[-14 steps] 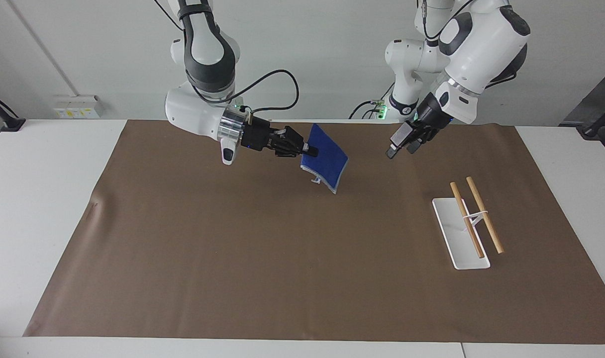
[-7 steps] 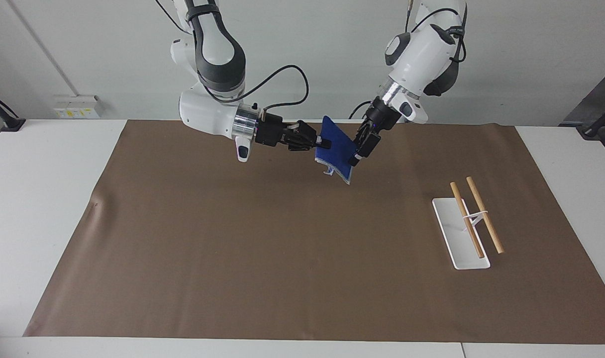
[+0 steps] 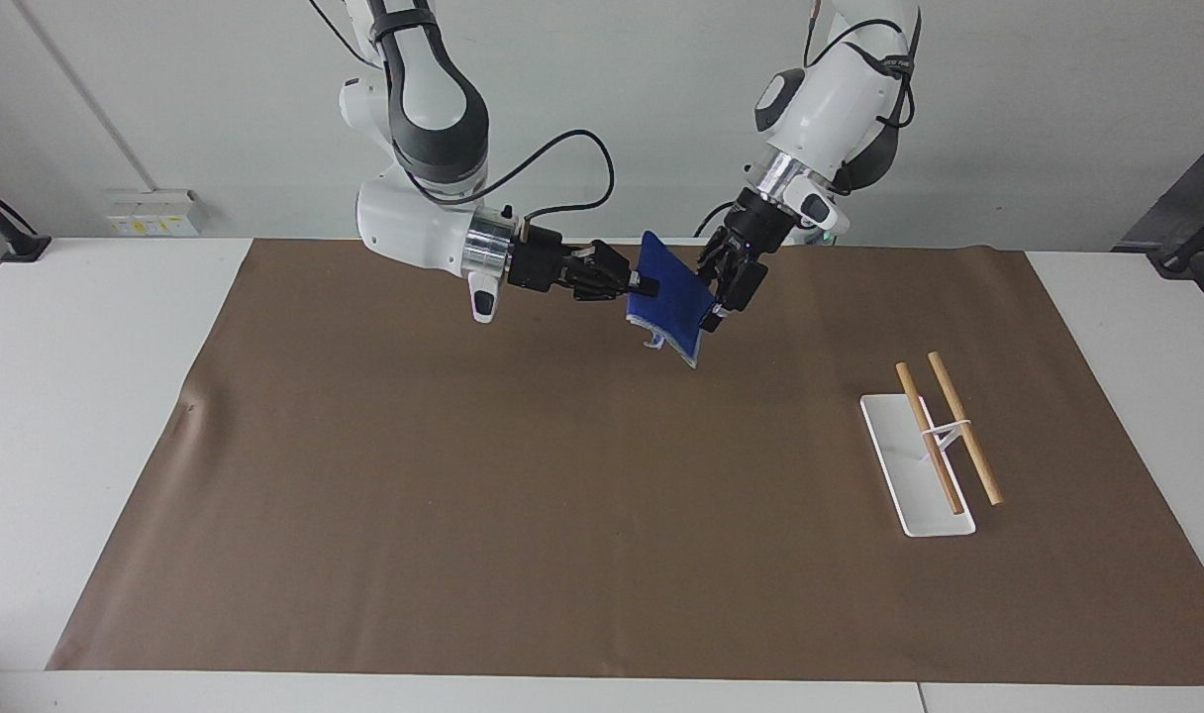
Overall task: Right arm passes towel to left arm to hang
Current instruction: 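Bring the towel toward the left gripper and close the left gripper on it, then open the right gripper and pull it back from the towel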
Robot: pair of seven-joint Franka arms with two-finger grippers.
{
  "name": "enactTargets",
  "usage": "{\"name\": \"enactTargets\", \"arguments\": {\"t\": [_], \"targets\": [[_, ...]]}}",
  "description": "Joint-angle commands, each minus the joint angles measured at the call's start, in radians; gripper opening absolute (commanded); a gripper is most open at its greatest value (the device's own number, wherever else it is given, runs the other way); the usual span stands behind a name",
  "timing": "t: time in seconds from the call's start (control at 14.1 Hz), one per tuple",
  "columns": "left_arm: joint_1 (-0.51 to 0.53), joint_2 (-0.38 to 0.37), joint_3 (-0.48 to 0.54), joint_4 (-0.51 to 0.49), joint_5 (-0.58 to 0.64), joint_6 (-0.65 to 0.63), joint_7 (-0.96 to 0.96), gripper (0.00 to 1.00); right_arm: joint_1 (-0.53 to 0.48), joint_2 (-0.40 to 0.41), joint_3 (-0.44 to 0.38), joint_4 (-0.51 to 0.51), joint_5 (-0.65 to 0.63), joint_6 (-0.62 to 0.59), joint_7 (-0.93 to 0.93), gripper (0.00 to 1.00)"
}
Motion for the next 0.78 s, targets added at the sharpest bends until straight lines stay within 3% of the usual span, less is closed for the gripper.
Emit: {"name": "enactTargets", "arguments": {"t": [0.0, 0.21, 0.42, 0.71], "targets": [[-0.021, -0.034, 0.013, -0.045, -0.026, 0.038, -0.009, 0.83, -0.012, -0.007, 0.001, -0.016, 0.017, -0.009, -0.039, 0.00], [-0.019, -0.034, 0.014, -0.045, -0.026, 0.038, -0.009, 0.34, -0.012, -0.009, 0.002, -0.016, 0.017, -0.009, -0.039, 0.00], [-0.016, -0.032, 0.014, -0.042, -0.026, 0.038, -0.009, 0.00, -0.014, -0.007, 0.002, -0.016, 0.017, -0.009, -0.037, 0.00], [-0.005, -0.032, 0.016, -0.041, -0.026, 0.038, -0.004, 0.00, -0.012, -0.009, 0.002, -0.016, 0.017, -0.005, -0.036, 0.00]]}}
